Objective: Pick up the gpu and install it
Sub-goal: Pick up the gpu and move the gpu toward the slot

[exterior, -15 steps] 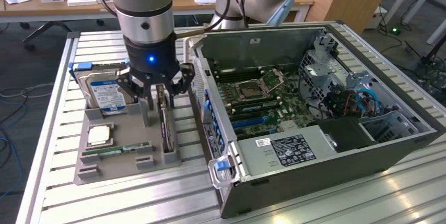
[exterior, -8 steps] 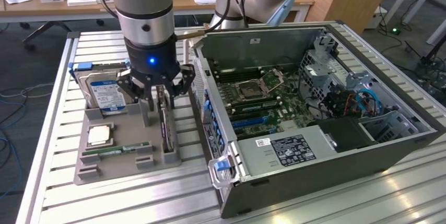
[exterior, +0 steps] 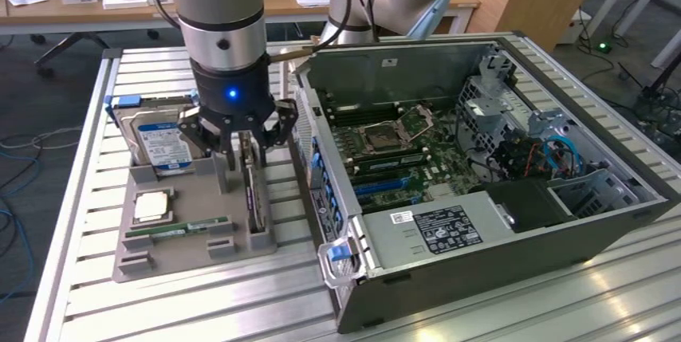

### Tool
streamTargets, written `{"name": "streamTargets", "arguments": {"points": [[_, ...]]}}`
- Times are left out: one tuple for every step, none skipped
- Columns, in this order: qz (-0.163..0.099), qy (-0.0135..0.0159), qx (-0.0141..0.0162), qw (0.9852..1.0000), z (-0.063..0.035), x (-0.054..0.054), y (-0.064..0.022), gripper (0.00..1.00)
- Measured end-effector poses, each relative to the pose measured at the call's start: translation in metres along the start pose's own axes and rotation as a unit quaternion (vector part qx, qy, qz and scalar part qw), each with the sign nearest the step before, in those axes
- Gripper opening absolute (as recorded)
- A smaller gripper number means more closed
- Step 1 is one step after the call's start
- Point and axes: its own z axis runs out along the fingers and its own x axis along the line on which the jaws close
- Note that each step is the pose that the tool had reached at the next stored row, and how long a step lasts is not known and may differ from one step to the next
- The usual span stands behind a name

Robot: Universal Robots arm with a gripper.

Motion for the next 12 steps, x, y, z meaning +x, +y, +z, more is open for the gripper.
{"name": "streamTargets", "arguments": {"points": [[0.0,0.0001,0.0001,1.0,0.0014,0.0001,-0.0001,0.47],[0.0,0.0002,0.0002,1.0,0.0031,0.0001,-0.0002,0.47],[0.0,0.0001,0.0002,1.0,0.0051,0.0002,-0.0002,0.47],[0.0,0.0001,0.0001,1.0,0.0069,0.0002,-0.0003,0.47],[0.0,0.0001,0.0002,1.0,0.0087,0.0003,-0.0004,0.47],[0.0,0.0001,0.0002,1.0,0.01,0.0003,-0.0004,0.47],[0.0,0.0002,0.0002,1.0,0.0103,0.0004,-0.0005,0.47],[0.0,0.0002,0.0003,1.0,0.0103,0.0004,-0.0005,0.47],[0.0,0.0003,0.0003,1.0,0.0103,0.0004,-0.0005,0.47],[0.0,0.0003,0.0003,1.0,0.0103,0.0004,-0.0005,0.47],[0.0,0.0002,0.0002,1.0,0.0103,0.0004,-0.0004,0.47],[0.0,0.0002,0.0002,1.0,0.0104,0.0004,-0.0004,0.47]]}}
